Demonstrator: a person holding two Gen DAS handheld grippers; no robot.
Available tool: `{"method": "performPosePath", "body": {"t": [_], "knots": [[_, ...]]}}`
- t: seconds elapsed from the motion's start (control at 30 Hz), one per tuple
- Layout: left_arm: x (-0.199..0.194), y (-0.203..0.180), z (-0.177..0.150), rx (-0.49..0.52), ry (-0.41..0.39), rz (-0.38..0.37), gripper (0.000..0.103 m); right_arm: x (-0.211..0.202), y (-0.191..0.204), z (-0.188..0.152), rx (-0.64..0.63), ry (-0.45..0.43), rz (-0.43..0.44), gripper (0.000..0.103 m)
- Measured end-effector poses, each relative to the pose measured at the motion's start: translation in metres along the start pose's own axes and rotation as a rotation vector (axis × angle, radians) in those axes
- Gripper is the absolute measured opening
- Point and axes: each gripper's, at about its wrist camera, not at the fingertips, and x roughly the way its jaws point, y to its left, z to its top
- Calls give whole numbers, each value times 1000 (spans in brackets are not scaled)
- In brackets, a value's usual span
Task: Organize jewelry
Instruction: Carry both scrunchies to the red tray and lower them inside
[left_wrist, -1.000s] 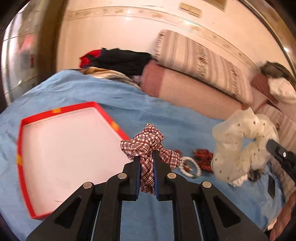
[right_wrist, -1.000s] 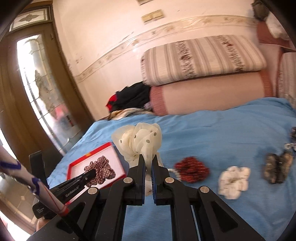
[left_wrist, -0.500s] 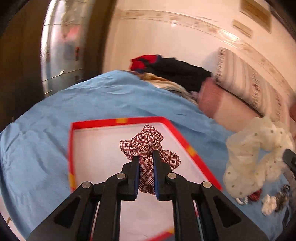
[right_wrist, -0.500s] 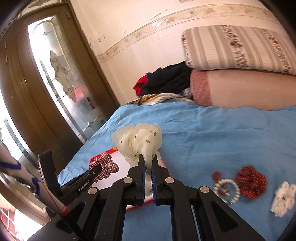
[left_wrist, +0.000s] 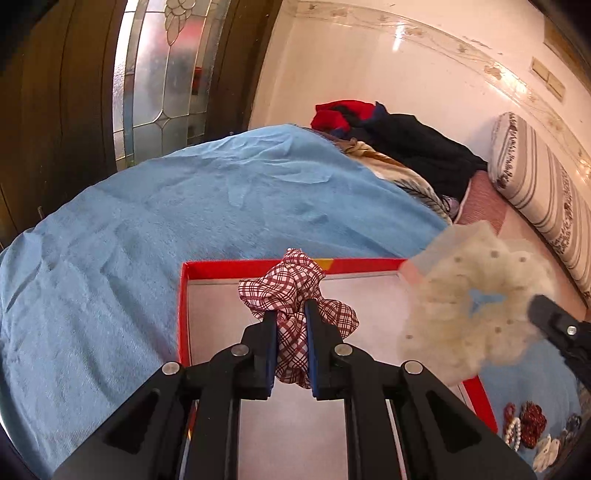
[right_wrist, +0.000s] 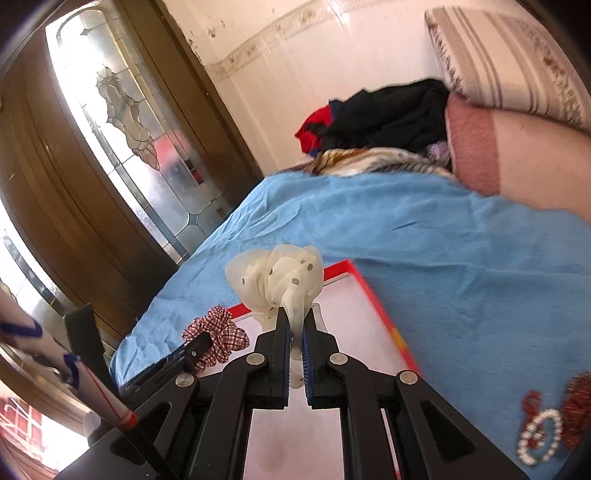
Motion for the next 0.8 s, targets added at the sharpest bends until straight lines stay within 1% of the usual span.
{"method": "performPosePath", "body": {"t": [0.07, 0.23, 0.37, 0.47, 0.57, 0.63, 0.67, 0.7, 0.73, 0.8], "knots": [[7, 1, 2, -7, 5, 5, 11, 16, -1, 1, 23, 23, 22, 6], [15, 0, 3, -17, 11, 9, 11, 50, -8, 2, 56, 71, 32, 6], [21, -2, 0, -7, 19, 26, 12, 70, -18, 4, 67, 109, 15, 6], [24, -2, -1, -14, 23, 29, 13, 80, -23, 6, 58, 120, -13, 6], [27, -3, -1, -11, 23, 43, 19, 91, -28, 9, 47, 131, -42, 6], [28, -3, -1, -10, 28, 53, 29, 99, -32, 9, 44, 151, -55, 7], [29, -3, -1, -9, 28, 56, 37, 101, -34, 9, 40, 155, -63, 9], [29, -3, -1, -7, 27, 55, 42, 104, -36, 8, 35, 158, -71, 9], [29, -3, -1, -6, 25, 56, 44, 106, -38, 8, 31, 169, -75, 9], [28, -3, 0, -4, 18, 55, 51, 108, -43, 7, 39, 179, -79, 12]]}}
